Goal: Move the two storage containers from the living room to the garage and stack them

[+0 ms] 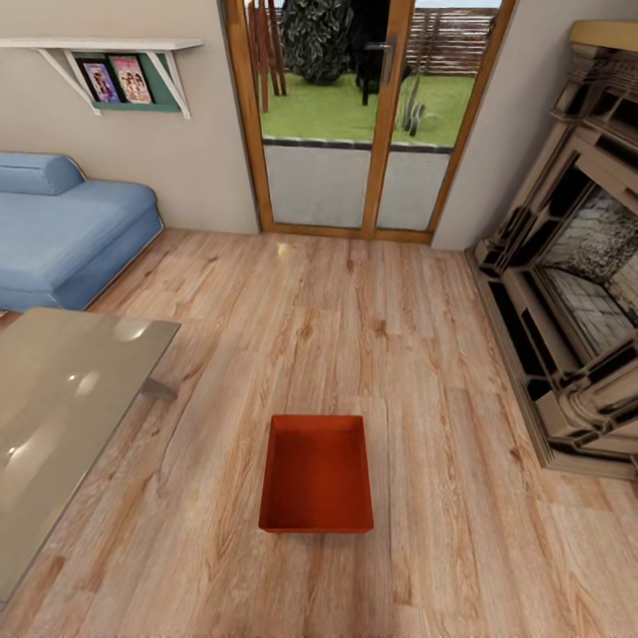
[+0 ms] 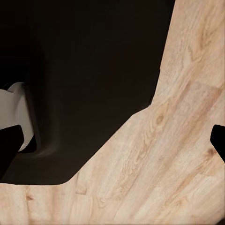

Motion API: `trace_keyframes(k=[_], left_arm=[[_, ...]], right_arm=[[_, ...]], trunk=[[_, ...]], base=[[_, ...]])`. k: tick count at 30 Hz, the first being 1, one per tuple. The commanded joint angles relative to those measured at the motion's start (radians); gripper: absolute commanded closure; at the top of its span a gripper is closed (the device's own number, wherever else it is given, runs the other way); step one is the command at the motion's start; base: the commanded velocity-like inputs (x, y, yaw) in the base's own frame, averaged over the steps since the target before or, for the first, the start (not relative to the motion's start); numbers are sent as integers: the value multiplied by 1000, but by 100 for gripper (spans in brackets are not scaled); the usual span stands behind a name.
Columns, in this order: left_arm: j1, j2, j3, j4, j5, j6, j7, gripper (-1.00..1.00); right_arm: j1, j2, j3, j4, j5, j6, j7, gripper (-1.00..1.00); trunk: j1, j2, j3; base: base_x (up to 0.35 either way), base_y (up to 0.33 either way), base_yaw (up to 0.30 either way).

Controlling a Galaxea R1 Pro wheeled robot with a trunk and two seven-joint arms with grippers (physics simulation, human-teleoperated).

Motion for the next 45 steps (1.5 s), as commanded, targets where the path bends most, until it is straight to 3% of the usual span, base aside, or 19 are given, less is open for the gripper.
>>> trace_keyframes(k=[1, 45], left_arm=[[0, 0, 0, 1, 6, -3, 1, -100], [0, 0, 0, 1, 6, -3, 1, -100]], right_arm=[[-1, 0, 7, 3, 2, -5, -2, -100], [-1, 0, 7, 3, 2, -5, -2, -100]], trunk=[[0, -1, -2], [0, -1, -73]], base=[[0, 0, 0], [0, 0, 0]])
